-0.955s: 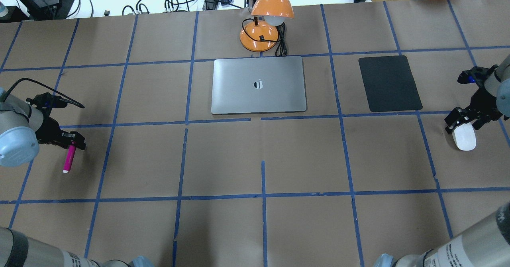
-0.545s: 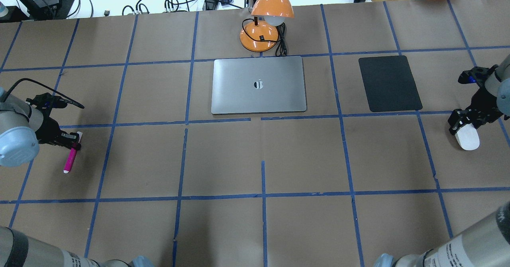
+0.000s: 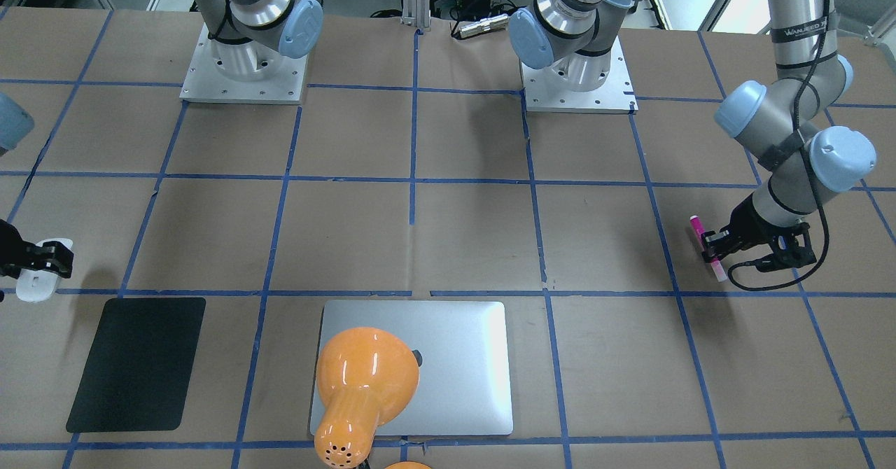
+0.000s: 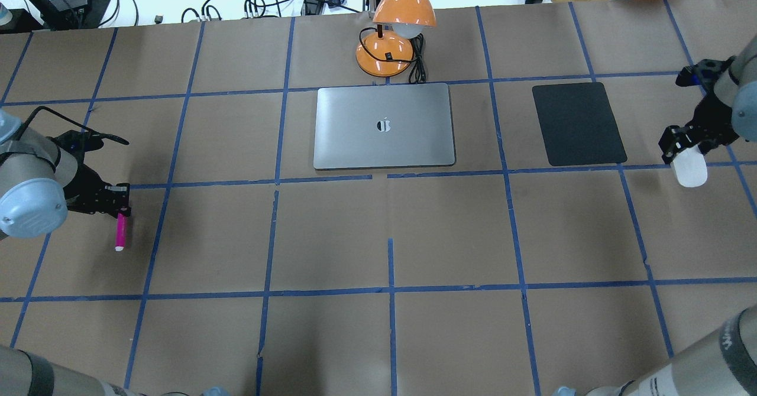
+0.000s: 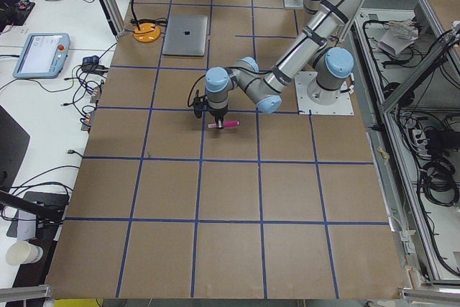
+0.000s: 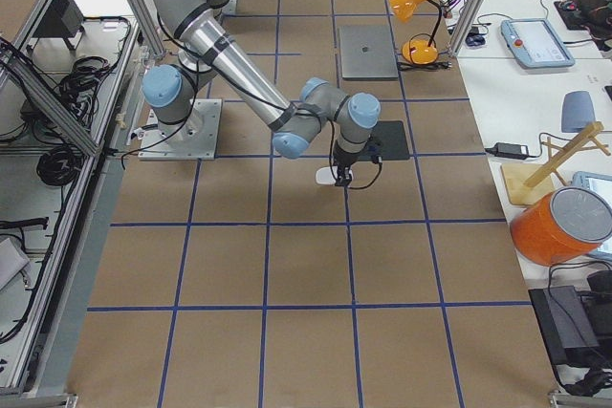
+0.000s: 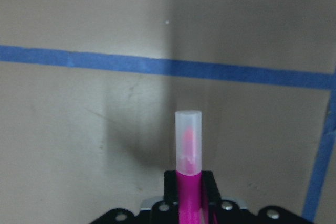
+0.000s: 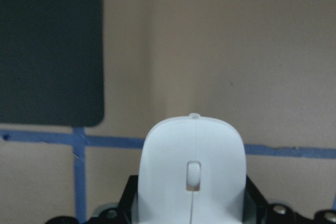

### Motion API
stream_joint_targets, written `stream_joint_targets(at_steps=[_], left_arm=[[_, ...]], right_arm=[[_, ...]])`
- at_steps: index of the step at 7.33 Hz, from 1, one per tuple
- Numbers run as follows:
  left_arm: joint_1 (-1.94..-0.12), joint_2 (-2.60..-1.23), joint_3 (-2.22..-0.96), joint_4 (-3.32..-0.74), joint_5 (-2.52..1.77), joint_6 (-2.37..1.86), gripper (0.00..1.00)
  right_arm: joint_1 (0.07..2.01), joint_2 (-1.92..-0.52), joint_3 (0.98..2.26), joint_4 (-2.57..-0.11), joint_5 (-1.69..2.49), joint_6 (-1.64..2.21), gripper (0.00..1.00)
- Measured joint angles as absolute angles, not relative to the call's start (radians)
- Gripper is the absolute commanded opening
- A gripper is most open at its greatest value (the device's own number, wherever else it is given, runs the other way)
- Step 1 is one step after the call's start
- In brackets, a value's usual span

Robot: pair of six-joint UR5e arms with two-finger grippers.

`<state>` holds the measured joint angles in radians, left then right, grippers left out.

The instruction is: Place pen and mouse around notebook

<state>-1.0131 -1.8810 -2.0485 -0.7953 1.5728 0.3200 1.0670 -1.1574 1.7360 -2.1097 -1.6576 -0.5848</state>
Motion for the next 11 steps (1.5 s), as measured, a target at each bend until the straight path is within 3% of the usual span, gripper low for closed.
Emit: stream_joint_targets(at_steps=[2, 4, 5, 6, 11], left_arm=[[-1.234, -1.875, -2.017, -0.796, 1.572, -0.146, 0.0], [-1.453, -1.919, -1.864, -0.861, 1.575, -0.606, 0.0], [-1.518, -1.949, -1.794, -0.909, 1.574, -0.763, 0.0], [-1.568, -1.968, -1.762, -0.945, 1.575, -0.9, 0.0], [-1.898, -1.983, -1.799, -1.013, 1.517, -1.612, 0.0]], right_arm=[[1.201, -1.074, 1.641, -2.085, -1.597, -0.416, 0.32], [1.288, -0.988, 1.576, -2.085, -1.572, -0.293, 0.34], [1.302, -0.972, 1.562, -2.086, -1.57, -0.275, 0.61], [1.307, -0.963, 1.556, -2.09, -1.57, -0.27, 1.0], [1.314, -0.955, 1.54, -2.092, -1.57, -0.267, 1.0]])
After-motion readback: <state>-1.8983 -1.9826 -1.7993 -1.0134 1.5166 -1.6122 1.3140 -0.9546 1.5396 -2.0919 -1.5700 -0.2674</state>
